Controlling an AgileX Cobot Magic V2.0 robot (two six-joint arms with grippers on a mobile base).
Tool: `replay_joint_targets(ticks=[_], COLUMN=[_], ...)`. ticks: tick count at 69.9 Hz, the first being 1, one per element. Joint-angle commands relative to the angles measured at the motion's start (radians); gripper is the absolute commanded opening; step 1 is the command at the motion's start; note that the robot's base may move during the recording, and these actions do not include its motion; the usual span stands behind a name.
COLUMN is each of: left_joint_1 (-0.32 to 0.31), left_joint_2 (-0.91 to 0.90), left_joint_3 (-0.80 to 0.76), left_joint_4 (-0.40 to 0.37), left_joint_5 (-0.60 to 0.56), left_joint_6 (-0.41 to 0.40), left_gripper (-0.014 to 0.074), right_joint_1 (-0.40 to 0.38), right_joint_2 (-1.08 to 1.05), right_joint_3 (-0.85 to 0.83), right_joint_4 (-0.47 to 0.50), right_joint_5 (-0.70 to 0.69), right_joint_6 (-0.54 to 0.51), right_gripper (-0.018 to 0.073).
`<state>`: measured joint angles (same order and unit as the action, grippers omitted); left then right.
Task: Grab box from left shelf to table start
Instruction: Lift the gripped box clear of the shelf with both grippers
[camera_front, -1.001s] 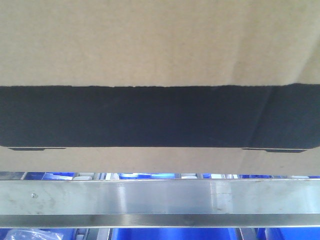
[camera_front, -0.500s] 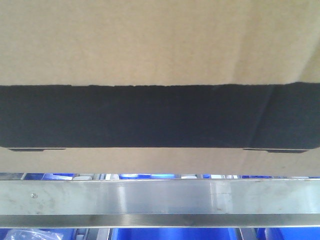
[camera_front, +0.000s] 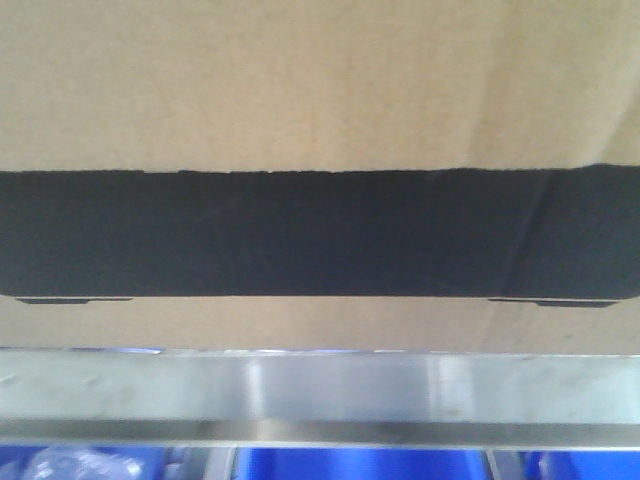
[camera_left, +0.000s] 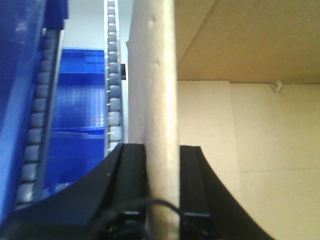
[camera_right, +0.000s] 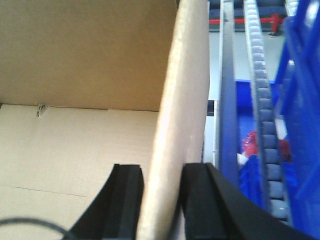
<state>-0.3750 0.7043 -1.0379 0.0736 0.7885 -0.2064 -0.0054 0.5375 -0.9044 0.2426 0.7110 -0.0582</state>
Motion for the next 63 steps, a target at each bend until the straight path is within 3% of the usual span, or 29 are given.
replay_joint_targets(ticks=[1, 63], left_joint_1=[-0.008, -0.008], left_joint_2=[-0.014, -0.014], left_joint_3=[-0.039, -0.039], left_joint_4=[-0.074, -0.074], left_joint_5=[-0.121, -0.121], left_joint_6=[-0.004, -0.004], left_gripper=[-0.0104, -0.0104], right_joint_1=[-0.007, -0.007], right_joint_2=[0.005, 0.005], right_joint_3=[-0.034, -0.034], right_joint_4=[-0.029, -0.029], right_joint_5=[-0.196, -0.196], right_joint_6=[0.01, 0.01], right_gripper=[0.0057, 0.0057])
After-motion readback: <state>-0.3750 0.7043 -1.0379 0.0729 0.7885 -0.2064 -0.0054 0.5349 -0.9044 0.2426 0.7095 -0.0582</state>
